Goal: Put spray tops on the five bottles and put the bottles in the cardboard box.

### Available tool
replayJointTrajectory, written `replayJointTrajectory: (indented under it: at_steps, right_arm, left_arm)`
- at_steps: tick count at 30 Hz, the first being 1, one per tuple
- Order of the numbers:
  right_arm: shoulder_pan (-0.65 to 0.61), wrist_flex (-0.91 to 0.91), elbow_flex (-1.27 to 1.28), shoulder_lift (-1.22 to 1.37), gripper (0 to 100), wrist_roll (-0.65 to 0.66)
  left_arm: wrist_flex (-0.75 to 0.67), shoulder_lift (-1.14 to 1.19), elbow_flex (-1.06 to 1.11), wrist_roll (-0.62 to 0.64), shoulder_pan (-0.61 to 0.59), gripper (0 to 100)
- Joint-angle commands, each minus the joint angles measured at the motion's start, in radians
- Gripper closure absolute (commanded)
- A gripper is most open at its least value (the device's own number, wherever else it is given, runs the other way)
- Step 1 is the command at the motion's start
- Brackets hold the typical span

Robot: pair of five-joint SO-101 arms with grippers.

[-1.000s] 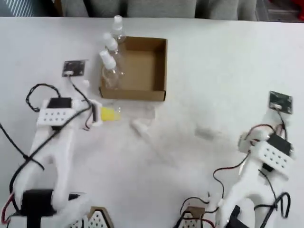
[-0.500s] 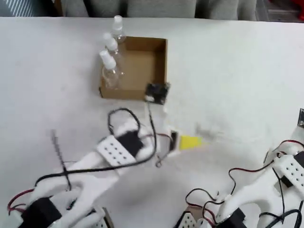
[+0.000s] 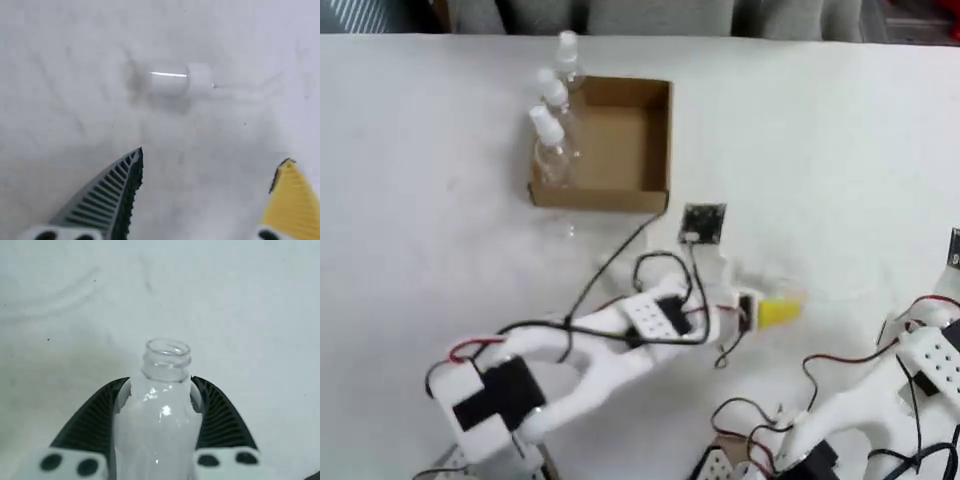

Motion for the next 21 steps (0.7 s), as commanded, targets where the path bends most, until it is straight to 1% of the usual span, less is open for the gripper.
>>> replayJointTrajectory:
  at_steps: [1, 4, 8, 11, 15, 18, 21]
  right_arm:
    - [0.002, -0.010, -0.044, -0.033, 97.8, 0.011]
    - [-0.001, -0.004, -0.044, -0.033, 97.8, 0.011]
    - [-0.033, 0.031, -0.044, -0.033, 97.8, 0.011]
    - [-0.058, 0.038, -0.044, -0.033, 97.8, 0.011]
    - [-0.070, 0.038, -0.043, -0.033, 97.8, 0.011]
    - [-0.070, 0.038, -0.043, -0.033, 97.8, 0.011]
    - [-0.070, 0.033, -0.029, -0.033, 97.8, 0.012]
  left_arm:
    - [0.021, 0.001, -0.117, 0.081, 0.004, 60]
    - [0.060, 0.048, -0.196, 0.146, 0.005, 60]
    - [0.126, 0.216, -0.351, 0.232, 0.019, 60]
    - [0.242, 0.343, -0.499, 0.247, 0.018, 60]
    - [0.427, 0.456, -0.709, 0.293, 0.002, 60]
    - [0.503, 0.535, -0.838, 0.302, 0.001, 60]
    - [0.563, 0.604, -0.934, 0.342, -0.012, 60]
